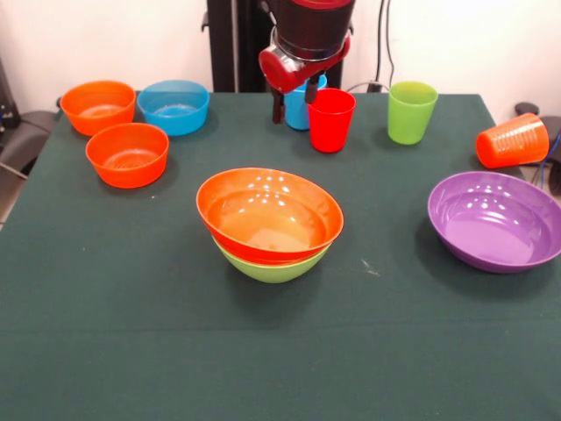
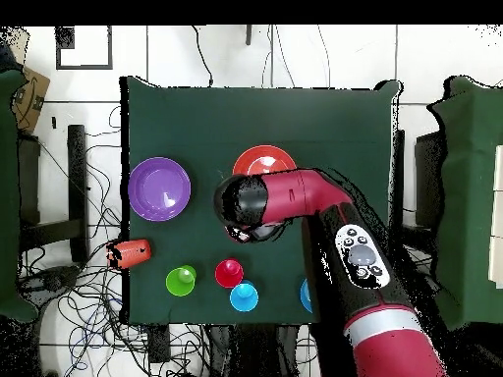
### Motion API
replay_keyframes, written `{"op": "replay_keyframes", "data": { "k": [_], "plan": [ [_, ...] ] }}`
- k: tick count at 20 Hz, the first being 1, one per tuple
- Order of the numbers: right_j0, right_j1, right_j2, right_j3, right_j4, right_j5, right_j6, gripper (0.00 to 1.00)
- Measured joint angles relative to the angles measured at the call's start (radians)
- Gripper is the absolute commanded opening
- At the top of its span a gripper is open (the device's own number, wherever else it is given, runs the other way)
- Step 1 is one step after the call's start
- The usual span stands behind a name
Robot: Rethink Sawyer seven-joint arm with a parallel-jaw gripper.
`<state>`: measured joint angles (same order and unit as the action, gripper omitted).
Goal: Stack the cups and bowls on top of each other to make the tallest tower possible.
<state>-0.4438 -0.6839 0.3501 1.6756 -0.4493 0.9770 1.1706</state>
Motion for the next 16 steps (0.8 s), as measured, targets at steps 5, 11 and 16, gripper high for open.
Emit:
{"op": "replay_keyframes", "data": {
  "k": [5,11,16],
  "plan": [
    [0.007,0.012,-0.013,0.000,0.000,0.000,0.000,1.00],
    [0.009,0.036,-0.028,0.000,0.000,0.000,0.000,1.00],
    [0.009,0.039,-0.029,0.007,0.001,0.000,0.000,1.00]
  ]
}}
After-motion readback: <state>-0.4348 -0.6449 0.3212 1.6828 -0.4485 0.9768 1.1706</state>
